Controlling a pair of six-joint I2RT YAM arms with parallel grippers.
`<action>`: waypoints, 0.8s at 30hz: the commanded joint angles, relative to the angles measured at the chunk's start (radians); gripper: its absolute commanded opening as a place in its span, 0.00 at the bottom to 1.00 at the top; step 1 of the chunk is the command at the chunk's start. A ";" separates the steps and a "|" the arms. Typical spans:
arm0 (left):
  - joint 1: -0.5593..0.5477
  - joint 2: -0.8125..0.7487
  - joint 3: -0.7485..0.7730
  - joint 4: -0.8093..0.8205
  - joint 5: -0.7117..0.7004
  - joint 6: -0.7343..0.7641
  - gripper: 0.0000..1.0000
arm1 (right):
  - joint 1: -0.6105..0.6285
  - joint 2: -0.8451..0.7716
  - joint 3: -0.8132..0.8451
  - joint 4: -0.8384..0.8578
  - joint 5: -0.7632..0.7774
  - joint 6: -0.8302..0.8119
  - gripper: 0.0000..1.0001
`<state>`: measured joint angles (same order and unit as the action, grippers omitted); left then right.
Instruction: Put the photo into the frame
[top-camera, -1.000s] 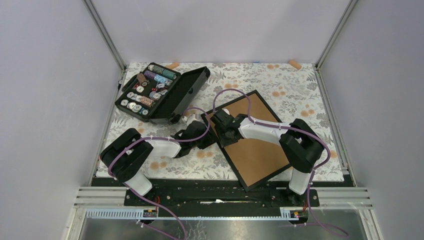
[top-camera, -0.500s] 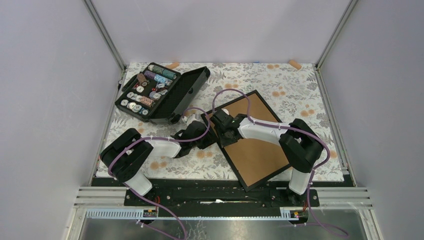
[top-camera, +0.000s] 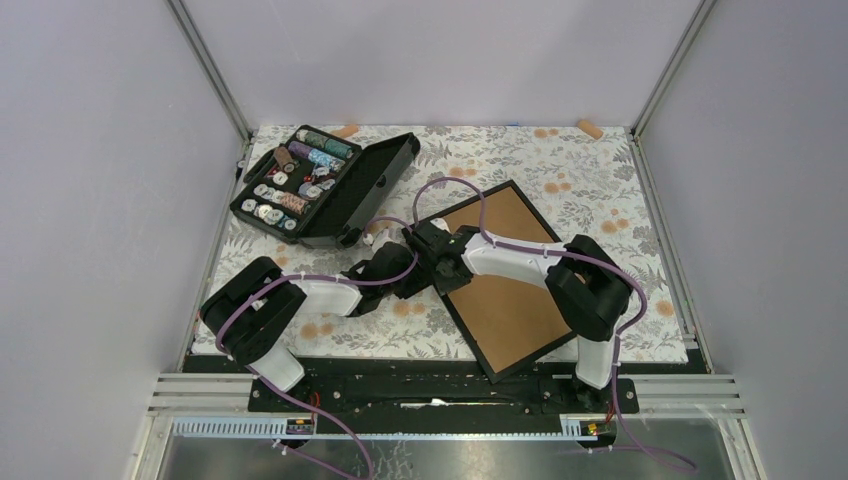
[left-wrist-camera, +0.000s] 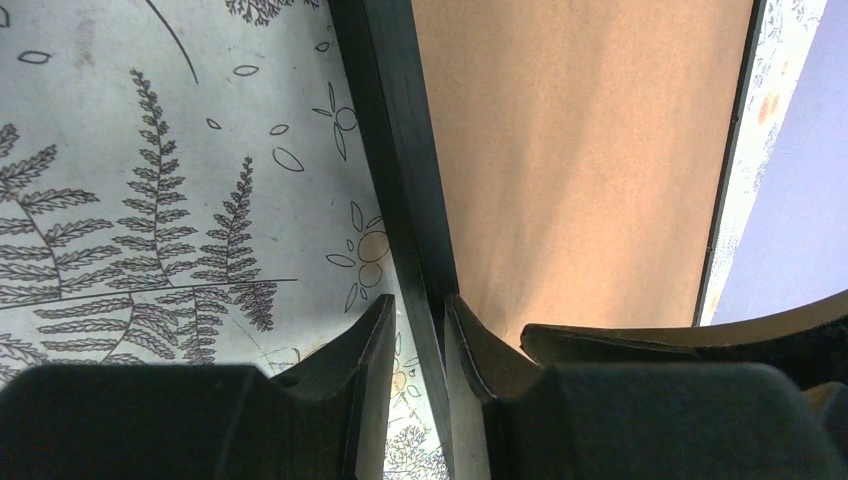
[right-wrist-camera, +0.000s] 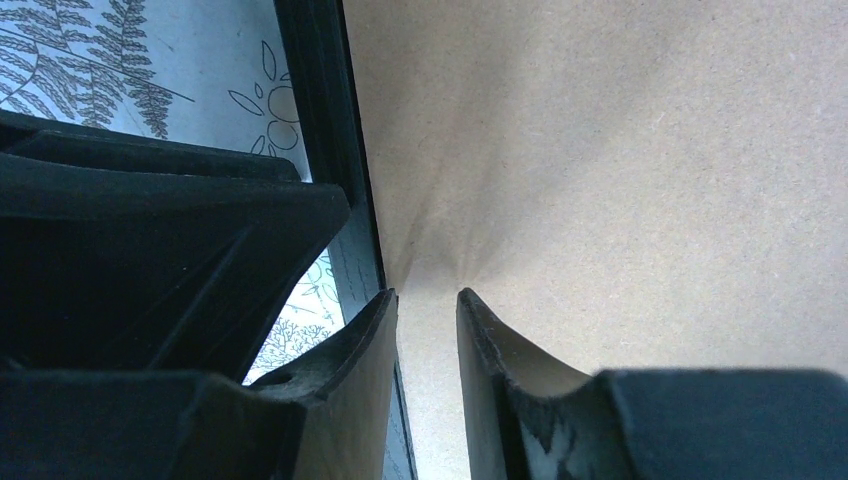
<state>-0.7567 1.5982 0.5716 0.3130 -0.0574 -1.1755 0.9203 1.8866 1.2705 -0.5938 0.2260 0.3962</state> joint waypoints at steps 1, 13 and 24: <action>0.004 0.004 -0.043 -0.129 -0.073 0.021 0.27 | 0.011 0.118 -0.077 -0.204 0.092 -0.026 0.35; 0.005 0.005 -0.041 -0.132 -0.078 0.023 0.26 | 0.002 0.124 -0.084 -0.114 0.037 -0.006 0.39; 0.004 -0.074 -0.071 0.032 0.052 0.167 0.32 | -0.110 -0.259 -0.216 0.151 -0.145 0.055 0.61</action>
<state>-0.7578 1.5776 0.5354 0.3603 -0.0422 -1.1110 0.8284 1.7687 1.1141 -0.5034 0.1646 0.4358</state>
